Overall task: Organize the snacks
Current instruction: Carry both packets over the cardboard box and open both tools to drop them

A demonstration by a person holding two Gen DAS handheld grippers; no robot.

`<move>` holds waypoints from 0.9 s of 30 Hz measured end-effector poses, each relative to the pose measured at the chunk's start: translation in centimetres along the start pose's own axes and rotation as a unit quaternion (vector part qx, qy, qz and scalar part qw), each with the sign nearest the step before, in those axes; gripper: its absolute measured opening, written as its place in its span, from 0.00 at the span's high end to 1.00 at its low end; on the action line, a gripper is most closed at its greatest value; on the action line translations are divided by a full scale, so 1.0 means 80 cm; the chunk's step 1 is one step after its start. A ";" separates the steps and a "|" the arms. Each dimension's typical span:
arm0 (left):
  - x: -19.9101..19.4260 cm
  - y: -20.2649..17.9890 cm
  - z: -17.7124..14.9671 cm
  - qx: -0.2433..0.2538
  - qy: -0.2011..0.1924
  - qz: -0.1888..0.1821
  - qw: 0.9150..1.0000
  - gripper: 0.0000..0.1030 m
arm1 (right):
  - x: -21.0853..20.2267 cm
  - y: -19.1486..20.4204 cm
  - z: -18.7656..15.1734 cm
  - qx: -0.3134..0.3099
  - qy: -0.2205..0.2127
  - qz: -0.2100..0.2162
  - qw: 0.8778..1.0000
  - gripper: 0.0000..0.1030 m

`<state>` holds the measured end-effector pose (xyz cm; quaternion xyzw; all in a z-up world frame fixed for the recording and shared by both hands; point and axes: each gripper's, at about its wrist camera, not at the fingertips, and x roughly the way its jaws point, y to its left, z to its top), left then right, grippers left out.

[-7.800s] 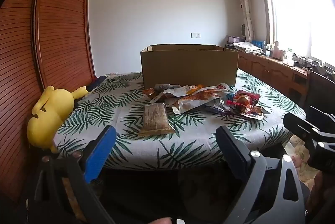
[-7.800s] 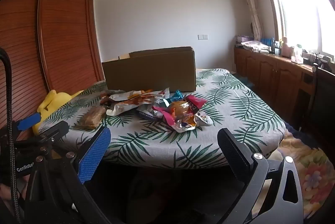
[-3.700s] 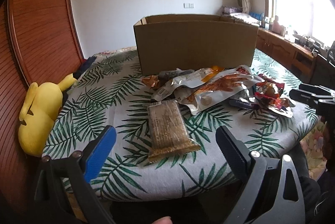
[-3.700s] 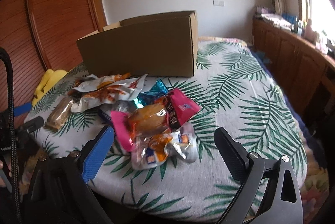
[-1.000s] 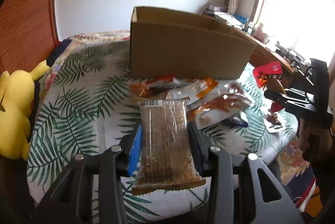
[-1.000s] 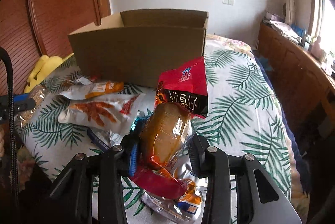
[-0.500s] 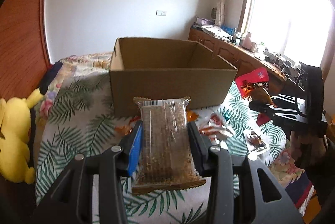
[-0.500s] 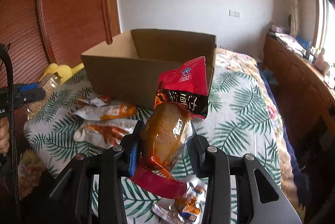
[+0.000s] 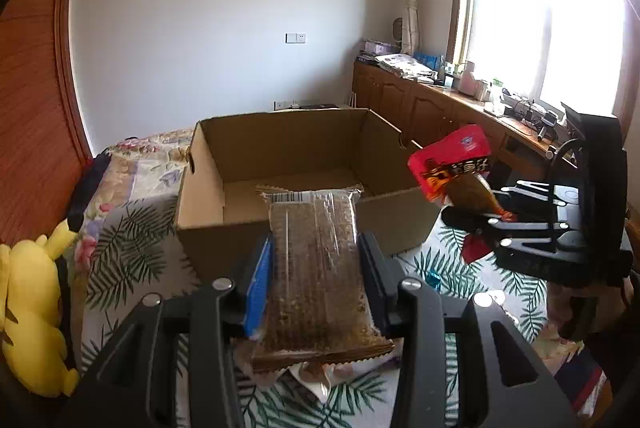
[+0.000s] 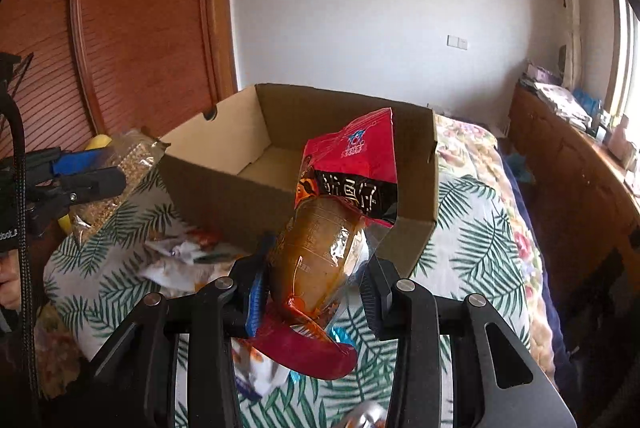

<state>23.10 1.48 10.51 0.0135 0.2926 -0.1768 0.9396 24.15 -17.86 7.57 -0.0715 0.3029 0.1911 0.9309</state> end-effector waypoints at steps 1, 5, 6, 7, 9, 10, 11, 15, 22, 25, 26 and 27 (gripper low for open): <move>0.003 0.000 0.004 0.000 0.001 -0.001 1.000 0.60 | 0.004 -0.001 0.004 0.000 0.003 -0.001 1.000 0.62; 0.022 0.003 0.021 -0.004 0.001 -0.006 1.000 0.60 | 0.018 -0.006 0.017 0.004 0.009 -0.002 1.000 0.62; 0.028 0.005 0.024 -0.009 0.001 -0.008 1.000 0.60 | 0.020 -0.008 0.019 0.005 0.010 -0.002 1.000 0.62; 0.033 0.007 0.028 -0.013 0.002 -0.011 1.000 0.60 | 0.022 -0.010 0.022 0.006 0.011 -0.004 1.000 0.62; 0.042 0.008 0.034 -0.014 0.004 -0.009 1.000 0.60 | 0.028 -0.012 0.028 0.010 0.014 -0.007 1.000 0.62; 0.045 0.007 0.036 -0.011 0.004 -0.004 1.000 0.60 | 0.031 -0.013 0.031 0.011 0.016 -0.009 1.000 0.62; 0.048 0.006 0.038 -0.005 0.004 0.000 1.000 0.60 | 0.034 -0.014 0.034 0.013 0.019 -0.010 1.000 0.62; 0.065 0.006 0.050 -0.002 0.011 0.007 1.000 0.60 | 0.050 -0.016 0.044 0.017 0.031 -0.015 0.999 0.62; 0.097 0.015 0.061 -0.022 0.024 0.006 0.999 0.60 | 0.080 -0.026 0.060 0.039 0.053 -0.018 0.998 0.62; 0.111 0.018 0.061 -0.029 0.033 0.008 0.999 0.60 | 0.089 -0.031 0.065 0.054 0.063 -0.012 0.996 0.62; 0.114 0.020 0.060 -0.028 0.036 0.010 0.999 0.60 | 0.092 -0.032 0.066 0.057 0.066 -0.010 0.996 0.62; 0.117 0.020 0.061 -0.027 0.038 0.012 0.999 0.60 | 0.093 -0.033 0.066 0.059 0.067 -0.010 0.996 0.62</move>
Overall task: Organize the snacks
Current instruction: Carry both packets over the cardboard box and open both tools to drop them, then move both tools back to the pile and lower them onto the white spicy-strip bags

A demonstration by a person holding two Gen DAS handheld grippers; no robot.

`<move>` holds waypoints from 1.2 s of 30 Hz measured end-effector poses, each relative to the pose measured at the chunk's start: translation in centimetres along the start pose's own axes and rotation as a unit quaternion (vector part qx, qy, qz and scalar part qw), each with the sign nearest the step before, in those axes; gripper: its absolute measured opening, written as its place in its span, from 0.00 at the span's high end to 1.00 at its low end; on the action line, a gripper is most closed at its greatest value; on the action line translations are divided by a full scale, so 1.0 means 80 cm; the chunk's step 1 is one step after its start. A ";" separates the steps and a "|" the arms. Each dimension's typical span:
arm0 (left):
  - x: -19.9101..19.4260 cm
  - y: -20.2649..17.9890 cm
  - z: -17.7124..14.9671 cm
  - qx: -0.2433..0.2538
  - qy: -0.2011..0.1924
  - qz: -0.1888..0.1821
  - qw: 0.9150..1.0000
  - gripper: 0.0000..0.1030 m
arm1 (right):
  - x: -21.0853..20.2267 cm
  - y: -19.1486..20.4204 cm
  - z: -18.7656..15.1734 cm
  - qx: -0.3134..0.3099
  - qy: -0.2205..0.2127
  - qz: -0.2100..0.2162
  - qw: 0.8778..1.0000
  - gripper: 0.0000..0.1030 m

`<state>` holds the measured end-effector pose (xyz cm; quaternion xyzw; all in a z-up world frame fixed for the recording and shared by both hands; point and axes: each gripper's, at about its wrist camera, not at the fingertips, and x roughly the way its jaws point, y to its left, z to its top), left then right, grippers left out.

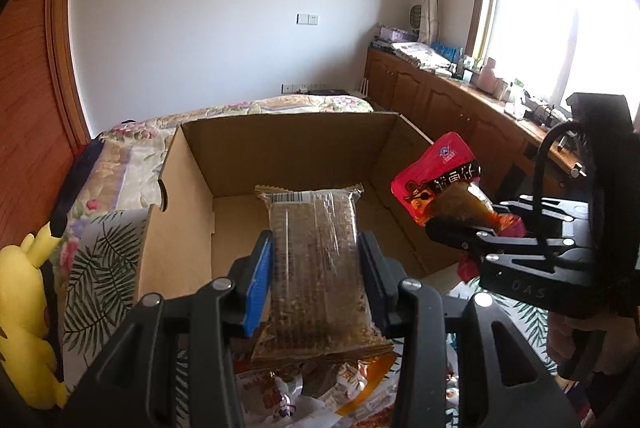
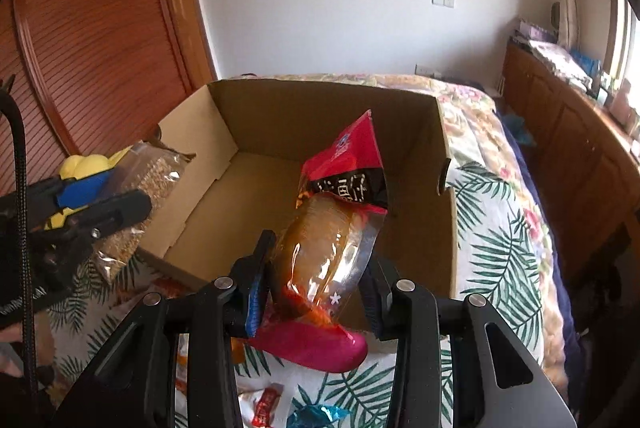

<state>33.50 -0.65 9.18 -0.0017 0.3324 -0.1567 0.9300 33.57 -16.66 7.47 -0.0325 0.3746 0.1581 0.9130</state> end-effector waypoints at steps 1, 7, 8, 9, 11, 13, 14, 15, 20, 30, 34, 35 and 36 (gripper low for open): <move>0.002 0.000 0.001 0.001 0.001 0.002 1.000 0.60 | 0.001 -0.001 0.001 0.001 0.001 -0.001 1.000 0.62; 0.015 -0.002 0.000 -0.002 0.006 0.017 1.000 0.56 | 0.012 -0.001 0.001 0.002 0.008 -0.008 1.000 0.62; 0.017 -0.002 -0.001 -0.006 0.006 0.019 1.000 0.55 | 0.014 0.001 0.000 0.000 0.009 -0.010 1.000 0.62; 0.018 -0.002 -0.002 -0.008 0.005 0.020 1.000 0.55 | 0.015 0.002 -0.001 -0.001 0.009 -0.016 1.000 0.61; 0.019 -0.004 -0.003 -0.006 0.004 0.023 1.000 0.49 | 0.012 0.005 -0.002 -0.002 0.002 -0.018 1.000 0.59; 0.018 -0.007 -0.004 0.003 0.003 0.026 1.000 0.44 | 0.008 0.005 -0.001 -0.003 -0.004 -0.020 1.000 0.55; 0.016 -0.009 -0.005 0.010 0.003 0.032 0.999 0.43 | 0.006 0.006 0.000 -0.003 -0.007 -0.021 1.000 0.54; 0.013 -0.010 -0.005 0.015 0.001 0.036 0.999 0.43 | 0.004 0.007 0.001 -0.004 -0.012 -0.022 1.000 0.51; -0.012 -0.009 -0.013 0.026 -0.014 0.025 0.999 0.42 | -0.023 0.007 -0.005 -0.006 -0.037 -0.006 0.999 0.51; -0.080 0.001 -0.052 0.067 -0.025 0.026 0.997 0.41 | -0.084 0.022 -0.069 -0.029 -0.078 0.027 0.996 0.51; -0.100 0.005 -0.071 0.080 -0.025 0.030 0.996 0.41 | -0.098 0.029 -0.093 -0.038 -0.078 0.040 0.995 0.50; -0.103 0.007 -0.075 0.081 -0.024 0.030 0.996 0.41 | -0.098 0.032 -0.099 -0.040 -0.075 0.044 0.995 0.50; -0.105 0.008 -0.079 0.082 -0.023 0.028 0.996 0.41 | -0.099 0.040 -0.106 -0.041 -0.072 0.046 0.995 0.49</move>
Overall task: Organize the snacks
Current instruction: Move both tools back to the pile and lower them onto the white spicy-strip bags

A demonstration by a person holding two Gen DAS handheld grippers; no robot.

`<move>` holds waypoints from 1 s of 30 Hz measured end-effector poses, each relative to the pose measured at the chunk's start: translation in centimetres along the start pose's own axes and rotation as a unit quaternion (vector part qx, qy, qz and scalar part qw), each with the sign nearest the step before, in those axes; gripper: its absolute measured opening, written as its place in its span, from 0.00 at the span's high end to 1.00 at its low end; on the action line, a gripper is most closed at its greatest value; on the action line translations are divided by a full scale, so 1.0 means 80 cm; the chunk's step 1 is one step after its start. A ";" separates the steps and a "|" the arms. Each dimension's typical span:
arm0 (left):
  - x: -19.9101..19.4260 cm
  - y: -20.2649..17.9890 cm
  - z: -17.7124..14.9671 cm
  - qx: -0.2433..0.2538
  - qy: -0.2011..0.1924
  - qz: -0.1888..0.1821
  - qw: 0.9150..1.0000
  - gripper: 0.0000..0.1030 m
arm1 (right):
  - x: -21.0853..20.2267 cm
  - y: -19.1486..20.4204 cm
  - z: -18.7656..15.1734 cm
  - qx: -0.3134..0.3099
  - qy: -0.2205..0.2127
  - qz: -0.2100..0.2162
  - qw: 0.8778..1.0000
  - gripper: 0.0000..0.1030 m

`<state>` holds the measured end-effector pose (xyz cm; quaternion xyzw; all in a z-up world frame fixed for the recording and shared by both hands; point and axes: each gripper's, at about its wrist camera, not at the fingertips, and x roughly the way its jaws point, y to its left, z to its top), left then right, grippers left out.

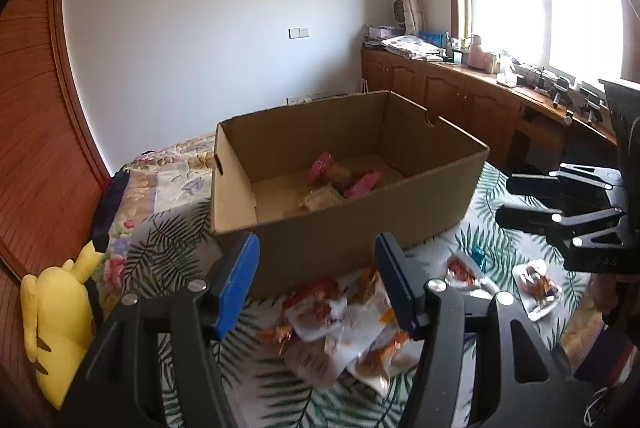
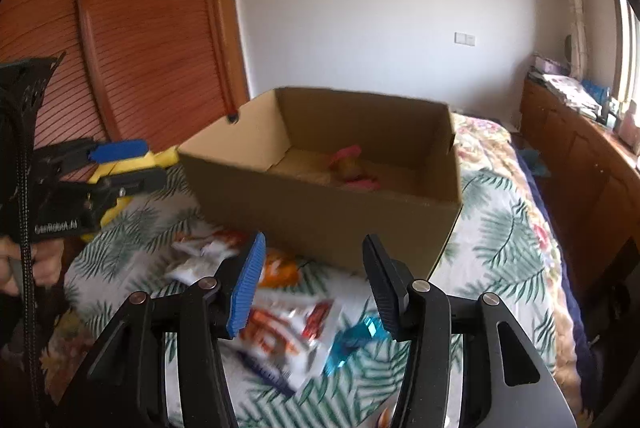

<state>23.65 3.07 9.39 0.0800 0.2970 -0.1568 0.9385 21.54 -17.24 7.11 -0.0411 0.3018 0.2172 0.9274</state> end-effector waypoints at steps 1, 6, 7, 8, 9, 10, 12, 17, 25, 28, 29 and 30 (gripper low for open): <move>-0.003 0.000 -0.005 0.001 0.001 -0.002 1.000 0.41 | 0.000 0.003 -0.007 0.000 0.003 0.004 1.000 0.49; -0.005 -0.002 -0.032 -0.002 0.010 -0.016 1.000 0.41 | 0.008 0.016 -0.036 -0.012 0.019 0.001 1.000 0.46; -0.004 -0.003 -0.036 -0.003 0.013 -0.018 1.000 0.41 | 0.012 0.018 -0.041 -0.013 0.024 -0.001 1.000 0.46; -0.002 -0.003 -0.042 -0.005 0.015 -0.020 1.000 0.41 | 0.016 0.018 -0.045 -0.013 0.029 -0.001 0.999 0.45; 0.000 -0.003 -0.048 -0.006 0.018 -0.023 1.000 0.41 | 0.017 0.019 -0.050 -0.013 0.033 -0.002 0.999 0.45; 0.002 -0.004 -0.053 -0.005 0.021 -0.022 1.000 0.41 | 0.016 0.018 -0.056 -0.013 0.036 -0.002 0.999 0.45; 0.006 -0.007 -0.061 -0.002 0.024 -0.019 1.000 0.41 | 0.020 0.014 -0.064 -0.011 0.043 -0.003 0.999 0.45; 0.015 -0.012 -0.081 -0.006 0.036 -0.027 0.999 0.41 | 0.030 0.005 -0.077 0.000 0.060 -0.003 0.998 0.45; 0.033 -0.017 -0.108 -0.007 0.055 -0.031 0.998 0.41 | 0.053 -0.002 -0.083 0.017 0.082 0.007 0.996 0.45; 0.040 -0.014 -0.112 -0.013 0.063 -0.033 0.997 0.41 | 0.062 -0.005 -0.081 0.027 0.087 0.013 0.996 0.44; 0.041 -0.014 -0.114 -0.013 0.064 -0.033 0.997 0.41 | 0.065 -0.007 -0.080 0.032 0.089 0.015 0.995 0.44; 0.042 -0.015 -0.116 -0.012 0.065 -0.033 0.997 0.41 | 0.066 -0.008 -0.080 0.036 0.090 0.017 0.995 0.44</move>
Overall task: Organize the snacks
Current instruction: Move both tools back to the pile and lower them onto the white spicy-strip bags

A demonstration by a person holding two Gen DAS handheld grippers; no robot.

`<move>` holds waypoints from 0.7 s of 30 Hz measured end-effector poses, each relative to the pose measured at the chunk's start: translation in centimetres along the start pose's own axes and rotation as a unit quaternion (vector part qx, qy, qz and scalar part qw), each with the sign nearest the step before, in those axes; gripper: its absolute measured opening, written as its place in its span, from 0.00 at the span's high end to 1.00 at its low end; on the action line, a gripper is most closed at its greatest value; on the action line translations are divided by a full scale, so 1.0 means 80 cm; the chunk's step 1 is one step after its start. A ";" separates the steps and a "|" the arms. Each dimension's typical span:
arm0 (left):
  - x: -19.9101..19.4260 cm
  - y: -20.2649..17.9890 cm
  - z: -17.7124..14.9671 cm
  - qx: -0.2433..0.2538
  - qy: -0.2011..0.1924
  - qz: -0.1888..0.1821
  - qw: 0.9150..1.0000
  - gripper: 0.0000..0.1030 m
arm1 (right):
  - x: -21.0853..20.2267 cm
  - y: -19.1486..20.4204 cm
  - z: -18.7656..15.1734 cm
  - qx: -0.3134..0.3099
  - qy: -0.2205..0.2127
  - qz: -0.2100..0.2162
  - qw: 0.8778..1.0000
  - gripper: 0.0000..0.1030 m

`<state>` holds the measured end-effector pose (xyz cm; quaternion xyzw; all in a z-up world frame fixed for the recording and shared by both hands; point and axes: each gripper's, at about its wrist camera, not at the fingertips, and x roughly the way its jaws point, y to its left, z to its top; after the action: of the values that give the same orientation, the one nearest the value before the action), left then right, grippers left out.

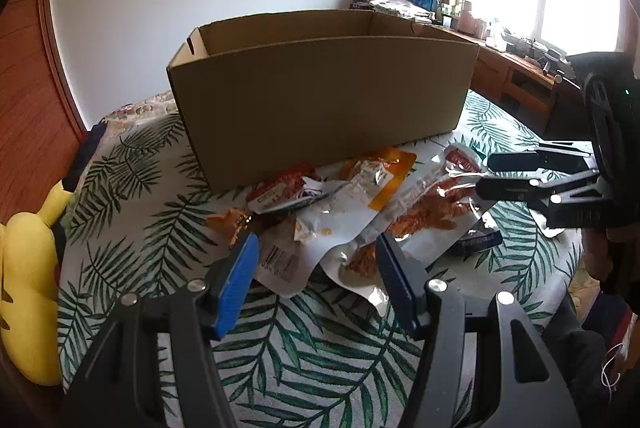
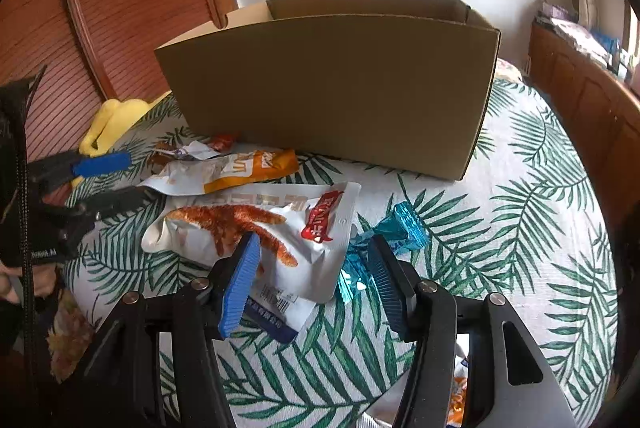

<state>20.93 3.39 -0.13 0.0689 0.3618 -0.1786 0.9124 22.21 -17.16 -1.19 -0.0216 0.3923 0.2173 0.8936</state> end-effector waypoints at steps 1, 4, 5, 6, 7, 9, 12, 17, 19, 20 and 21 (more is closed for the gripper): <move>0.001 0.000 -0.001 0.000 0.001 0.000 1.000 0.41 | 0.002 -0.001 0.001 0.005 0.002 0.003 1.000 0.44; 0.005 0.000 -0.002 -0.003 0.006 -0.001 1.000 0.41 | 0.009 -0.003 0.004 0.011 0.008 0.005 1.000 0.44; 0.007 0.001 -0.002 -0.004 0.009 -0.003 1.000 0.41 | 0.012 -0.003 0.005 0.012 0.010 0.007 1.000 0.44; 0.009 0.000 -0.003 -0.005 0.012 -0.005 1.000 0.41 | 0.012 -0.003 0.005 0.013 0.011 0.010 1.000 0.43; 0.011 0.000 -0.004 -0.006 0.016 -0.007 1.000 0.41 | 0.014 -0.003 0.005 0.015 0.013 0.014 1.000 0.43; 0.013 -0.002 -0.006 -0.004 0.019 -0.005 1.000 0.41 | 0.018 -0.002 0.006 0.018 0.016 0.018 1.000 0.42; 0.014 -0.003 -0.007 -0.001 0.021 -0.006 1.000 0.41 | 0.022 0.001 0.007 0.017 0.022 0.025 0.999 0.40; 0.014 -0.003 -0.008 -0.001 0.024 -0.006 1.000 0.41 | 0.028 0.006 0.009 0.010 0.023 0.026 0.999 0.37; 0.014 -0.003 -0.008 -0.001 0.024 -0.006 1.000 0.41 | 0.029 0.006 0.009 0.010 0.024 0.030 0.999 0.37; 0.014 -0.004 -0.008 -0.001 0.024 -0.006 1.000 0.41 | 0.029 0.005 0.009 0.010 0.025 0.032 0.999 0.37; 0.014 -0.004 -0.008 -0.001 0.023 -0.006 1.000 0.41 | 0.028 0.004 0.009 0.009 0.026 0.033 0.999 0.38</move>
<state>21.12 2.95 -1.36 0.0701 0.3836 -0.1816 0.9027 23.90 -15.87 -2.27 -0.0059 0.4177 0.2425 0.8756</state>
